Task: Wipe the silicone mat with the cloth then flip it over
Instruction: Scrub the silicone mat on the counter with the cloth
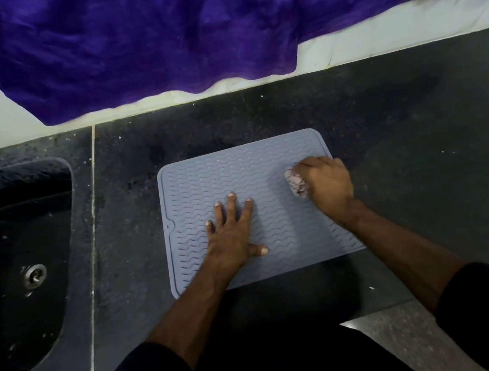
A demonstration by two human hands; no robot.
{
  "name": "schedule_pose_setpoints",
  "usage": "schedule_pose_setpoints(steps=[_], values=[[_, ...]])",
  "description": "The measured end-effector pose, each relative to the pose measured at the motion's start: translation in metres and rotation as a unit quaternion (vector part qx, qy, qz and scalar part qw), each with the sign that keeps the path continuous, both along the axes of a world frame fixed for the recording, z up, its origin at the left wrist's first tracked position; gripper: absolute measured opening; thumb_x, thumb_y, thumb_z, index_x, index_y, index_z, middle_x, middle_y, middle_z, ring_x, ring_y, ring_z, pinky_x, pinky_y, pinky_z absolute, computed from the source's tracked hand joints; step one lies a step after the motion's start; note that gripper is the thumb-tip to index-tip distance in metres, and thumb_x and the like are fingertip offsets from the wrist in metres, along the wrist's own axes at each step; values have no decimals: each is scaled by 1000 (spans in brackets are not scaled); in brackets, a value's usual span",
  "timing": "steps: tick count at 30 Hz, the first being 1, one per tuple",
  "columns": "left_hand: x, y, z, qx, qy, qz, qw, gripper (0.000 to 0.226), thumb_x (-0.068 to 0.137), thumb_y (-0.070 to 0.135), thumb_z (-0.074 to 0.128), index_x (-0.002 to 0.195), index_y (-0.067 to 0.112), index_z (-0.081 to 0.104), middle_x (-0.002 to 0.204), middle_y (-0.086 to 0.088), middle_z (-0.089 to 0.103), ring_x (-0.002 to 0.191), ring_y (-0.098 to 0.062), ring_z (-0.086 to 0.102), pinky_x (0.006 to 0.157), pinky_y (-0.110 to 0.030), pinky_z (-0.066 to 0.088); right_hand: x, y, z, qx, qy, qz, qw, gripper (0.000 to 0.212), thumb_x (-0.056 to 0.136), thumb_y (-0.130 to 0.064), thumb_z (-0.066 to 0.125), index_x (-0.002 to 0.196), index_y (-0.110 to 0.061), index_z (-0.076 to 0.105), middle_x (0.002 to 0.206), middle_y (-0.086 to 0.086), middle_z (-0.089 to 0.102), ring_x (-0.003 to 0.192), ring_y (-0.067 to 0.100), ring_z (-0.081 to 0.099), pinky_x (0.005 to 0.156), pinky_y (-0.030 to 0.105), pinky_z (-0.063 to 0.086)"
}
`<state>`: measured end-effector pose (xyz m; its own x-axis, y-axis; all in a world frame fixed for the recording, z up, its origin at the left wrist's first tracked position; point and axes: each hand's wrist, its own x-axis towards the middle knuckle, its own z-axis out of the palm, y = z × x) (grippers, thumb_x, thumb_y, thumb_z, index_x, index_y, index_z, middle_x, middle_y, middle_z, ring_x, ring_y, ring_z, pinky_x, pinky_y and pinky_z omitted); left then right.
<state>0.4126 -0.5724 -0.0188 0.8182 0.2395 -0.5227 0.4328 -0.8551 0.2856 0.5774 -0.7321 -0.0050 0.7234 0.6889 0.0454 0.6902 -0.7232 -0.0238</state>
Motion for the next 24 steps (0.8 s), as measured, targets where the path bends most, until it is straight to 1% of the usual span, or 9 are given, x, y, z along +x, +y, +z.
schedule_pose_setpoints(steps=[1, 3, 6, 13, 15, 17, 20, 23, 24], values=[[0, 0, 0, 0, 1, 0, 1000, 117, 77, 52, 72, 150, 34, -17, 155, -3, -34, 143, -34, -26, 115, -57, -4, -9, 10, -2, 19, 0, 25, 999, 42, 65, -17, 83, 105, -18, 70, 107, 5, 69, 94, 30, 64, 83, 36, 48], [0, -1, 1, 4, 4, 2, 1000, 117, 76, 53, 72, 150, 35, -17, 155, -3, -34, 143, -34, -25, 115, -57, -4, -28, 23, -8, 10, 22, 78, 997, 45, 73, -16, 76, 117, -17, 65, 121, 6, 63, 109, 31, 57, 95, 40, 42], [-2, -2, 0, 5, 2, 0, 1000, 116, 77, 53, 71, 150, 34, -17, 155, -3, -34, 143, -33, -25, 115, -57, -4, -30, 7, -10, -18, 35, 72, 997, 47, 80, -17, 68, 127, -17, 59, 132, 6, 56, 121, 30, 49, 103, 42, 35], [-1, -2, 2, 7, 9, -2, 1000, 116, 78, 52, 71, 150, 33, -19, 154, -4, -35, 143, -33, -26, 115, -56, -4, 12, -41, 0, -64, 3, -34, 997, 34, 83, -24, 68, 116, -20, 65, 119, 3, 63, 101, 27, 59, 87, 40, 45], [0, -2, 1, 6, 7, -2, 1000, 116, 78, 51, 71, 150, 33, -19, 154, -4, -35, 143, -33, -26, 115, -56, -4, 10, -31, 5, -32, 7, -27, 999, 36, 81, -19, 68, 117, -18, 65, 120, 4, 63, 102, 30, 58, 87, 40, 42], [0, -2, 1, 5, 7, -2, 1000, 117, 78, 52, 71, 150, 33, -19, 154, -4, -35, 143, -34, -26, 115, -57, -4, -1, -13, 6, 0, 23, 13, 1000, 43, 79, -14, 69, 121, -17, 64, 126, 6, 61, 111, 31, 56, 92, 41, 39], [-1, -2, 1, 2, 3, -2, 1000, 117, 77, 52, 72, 150, 34, -18, 154, -4, -35, 143, -34, -26, 115, -57, -4, -19, 4, -1, -39, 44, 69, 996, 52, 75, -12, 73, 126, -16, 61, 131, 6, 57, 119, 31, 52, 100, 42, 37], [-3, -1, 1, -3, -4, -4, 1000, 116, 77, 51, 72, 151, 33, -17, 154, -4, -35, 143, -34, -26, 115, -56, -4, -13, -15, -9, -38, 24, 52, 998, 55, 58, -8, 85, 110, -16, 70, 115, 7, 67, 103, 33, 62, 87, 44, 48], [-3, -1, 1, -3, -4, -3, 1000, 116, 77, 51, 71, 151, 33, -17, 154, -3, -35, 143, -33, -26, 115, -56, -4, -8, -23, -9, -44, 16, 33, 998, 53, 58, -9, 85, 109, -16, 70, 114, 7, 68, 102, 32, 62, 84, 43, 49]])
